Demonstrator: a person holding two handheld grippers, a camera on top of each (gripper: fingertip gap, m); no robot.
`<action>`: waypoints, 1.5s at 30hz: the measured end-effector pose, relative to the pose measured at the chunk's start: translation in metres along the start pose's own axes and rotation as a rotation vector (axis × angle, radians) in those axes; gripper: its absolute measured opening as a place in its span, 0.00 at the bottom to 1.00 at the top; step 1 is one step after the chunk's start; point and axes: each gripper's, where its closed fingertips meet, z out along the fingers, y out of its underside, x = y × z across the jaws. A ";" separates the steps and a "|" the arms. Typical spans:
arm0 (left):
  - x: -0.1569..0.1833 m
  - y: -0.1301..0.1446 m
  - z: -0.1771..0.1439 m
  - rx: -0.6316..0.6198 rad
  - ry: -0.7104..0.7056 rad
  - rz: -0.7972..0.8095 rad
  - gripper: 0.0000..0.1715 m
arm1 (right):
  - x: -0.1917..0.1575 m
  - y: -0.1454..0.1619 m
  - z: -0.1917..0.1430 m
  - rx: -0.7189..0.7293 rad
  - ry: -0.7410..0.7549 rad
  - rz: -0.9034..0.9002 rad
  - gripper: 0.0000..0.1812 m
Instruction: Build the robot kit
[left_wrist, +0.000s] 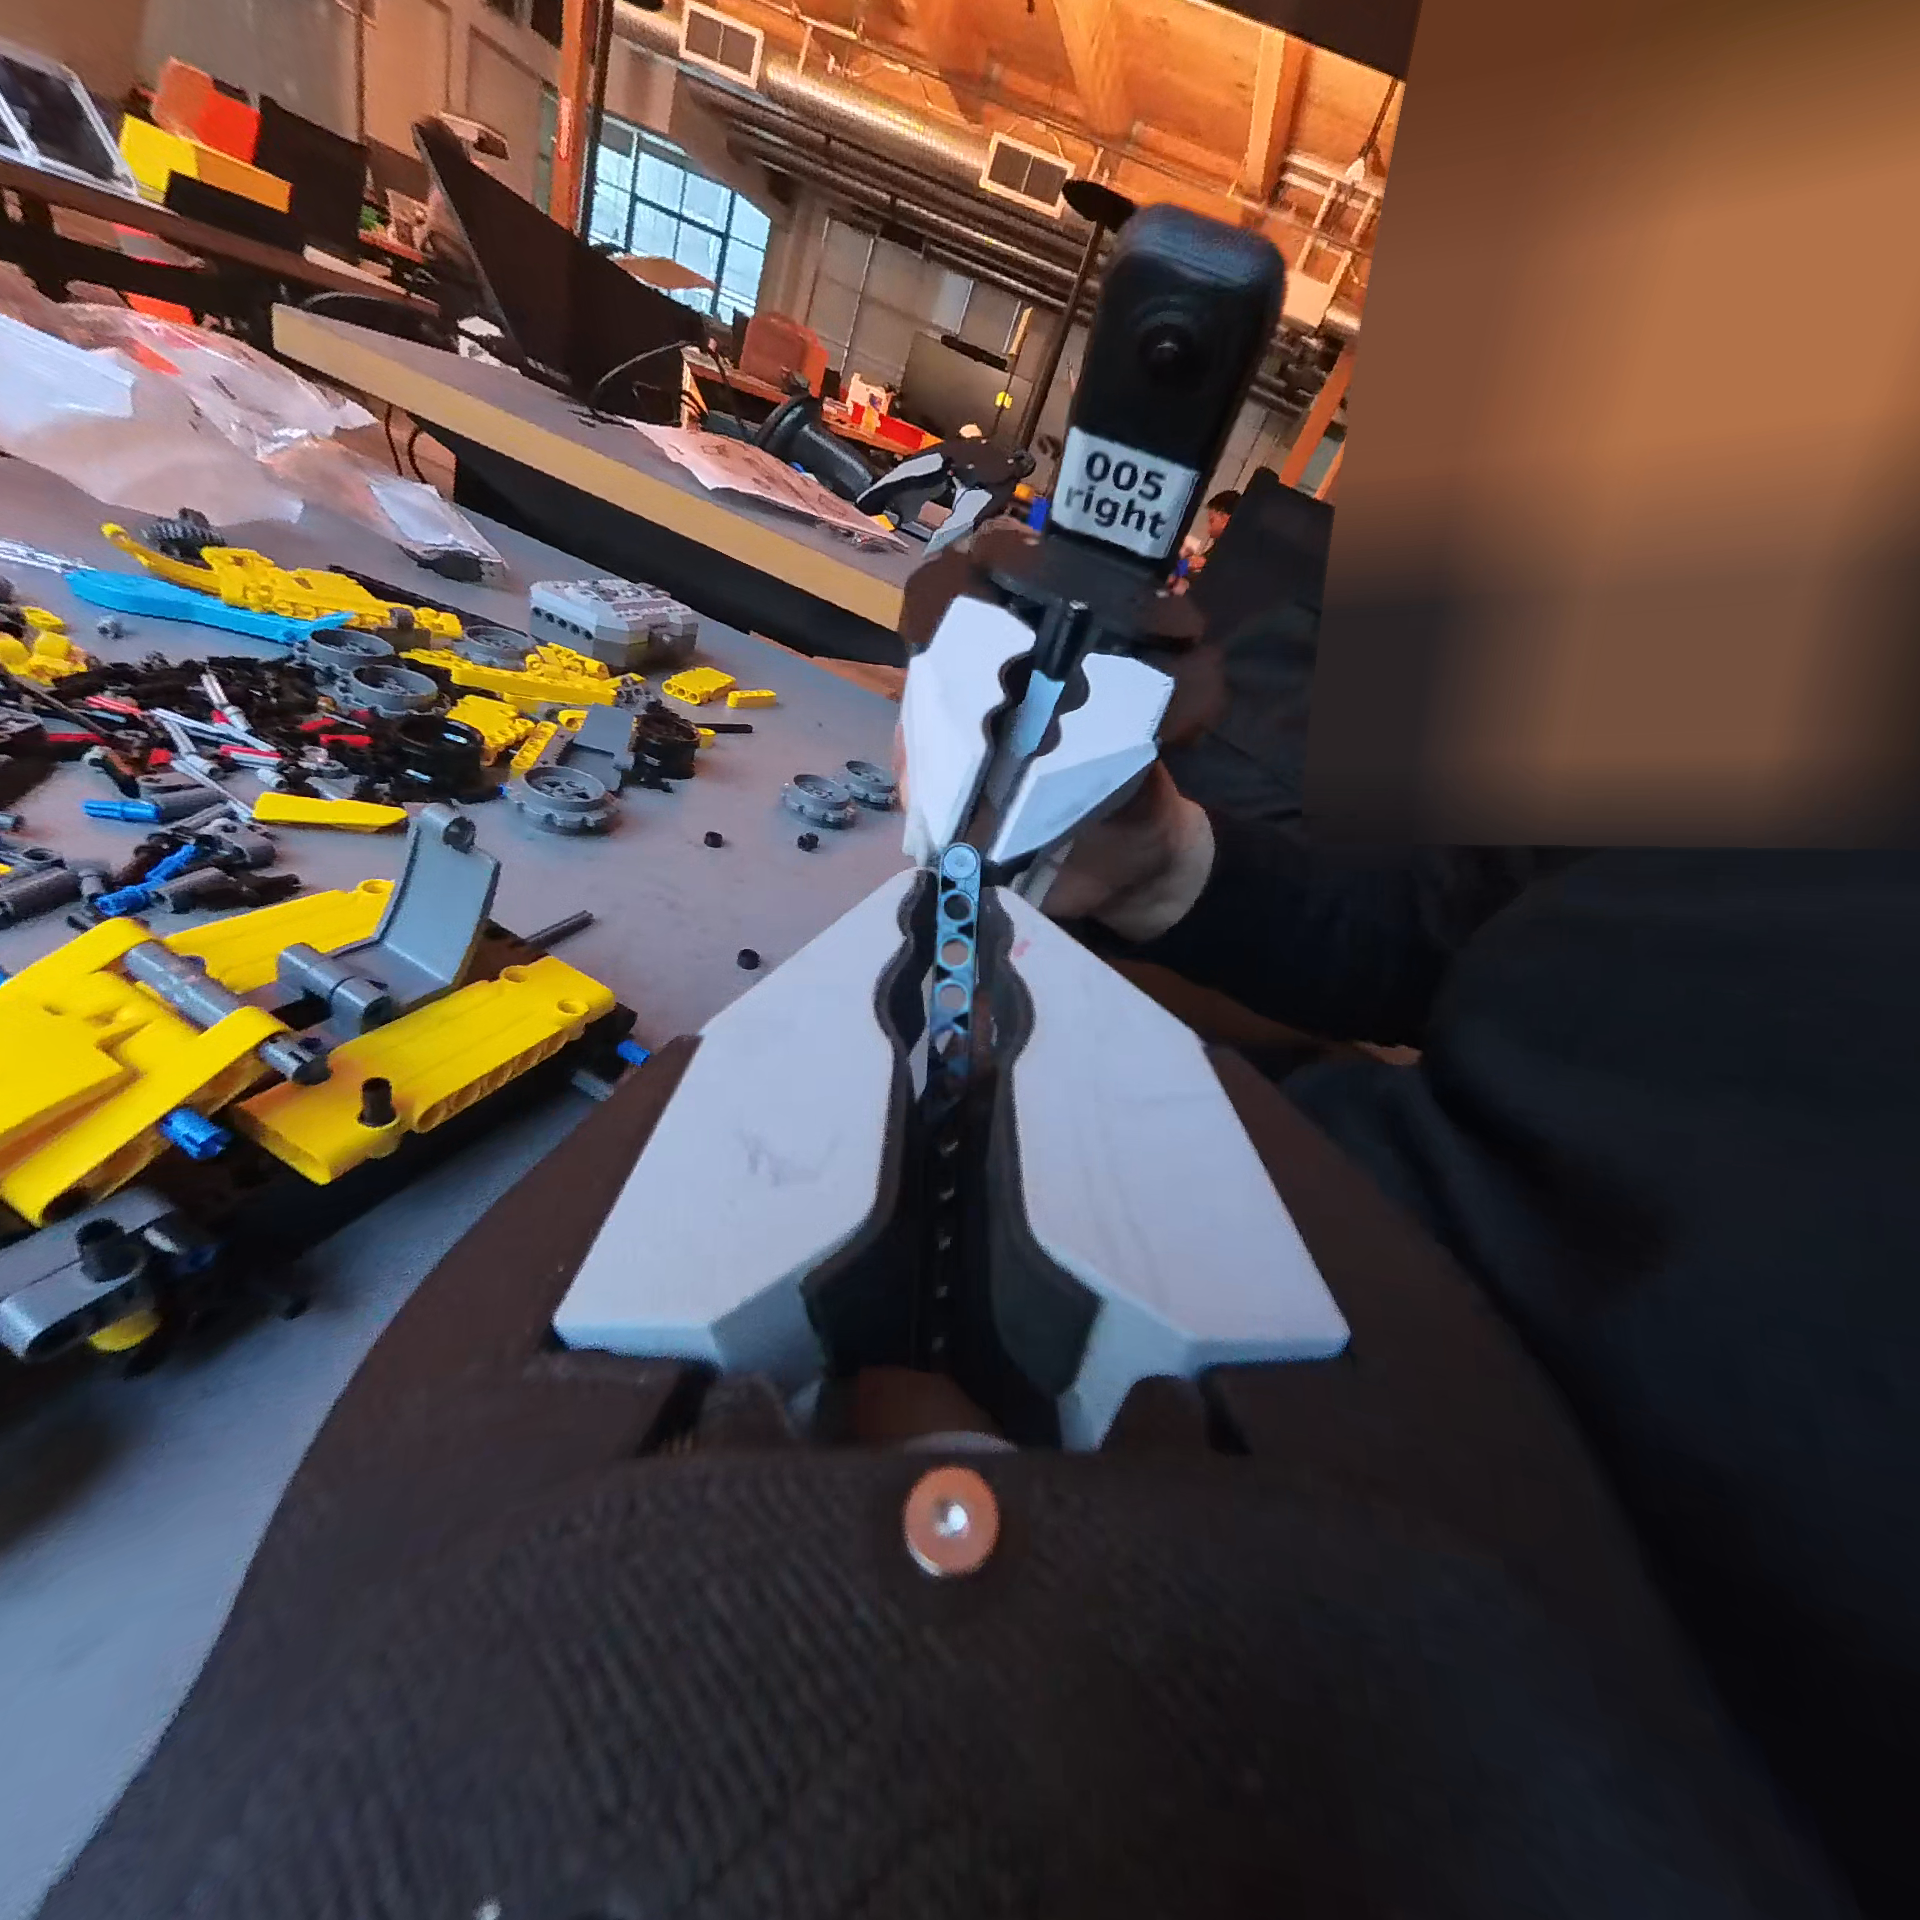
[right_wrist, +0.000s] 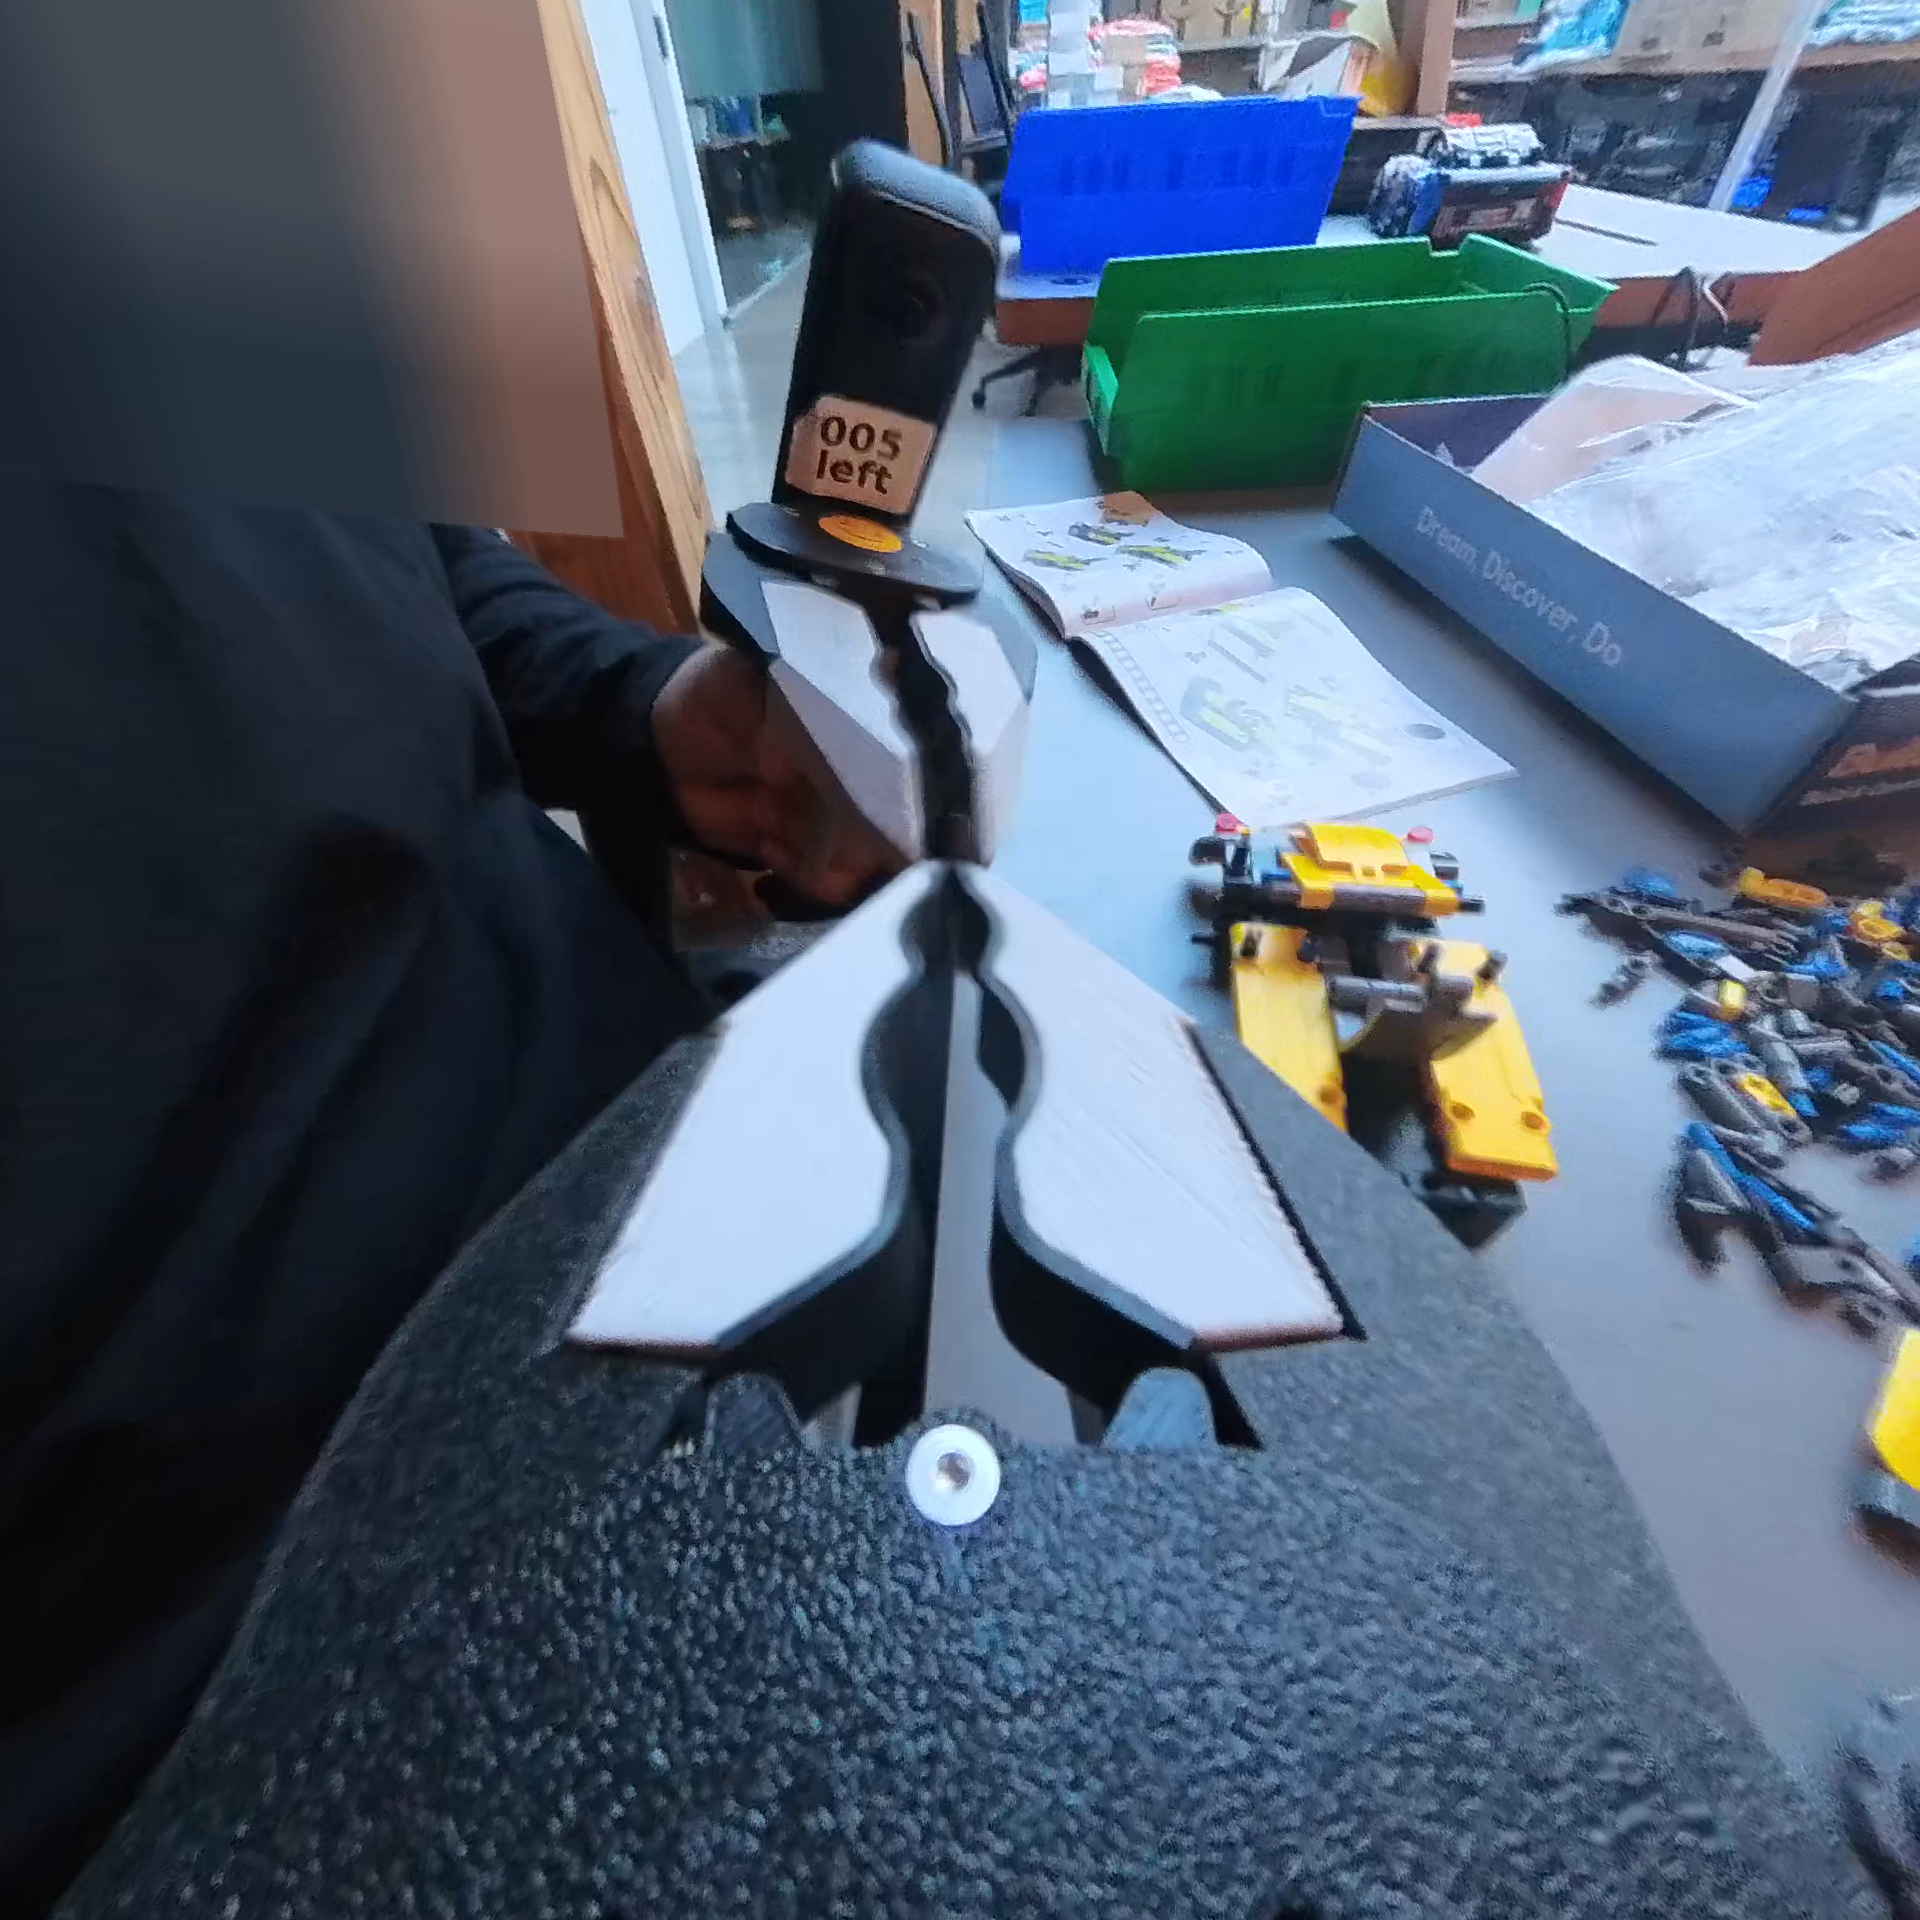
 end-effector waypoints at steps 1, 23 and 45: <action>-0.006 -0.014 -0.011 0.085 -0.028 -0.014 0.02 | 0.016 0.007 -0.013 -0.017 0.087 -0.004 0.00; -0.025 -0.027 -0.036 0.149 0.048 -0.051 0.02 | 0.063 0.024 -0.102 -0.111 0.450 0.072 0.11; -0.021 0.003 -0.028 0.004 0.045 0.084 0.02 | 0.092 0.168 -0.251 -0.462 0.714 0.384 0.15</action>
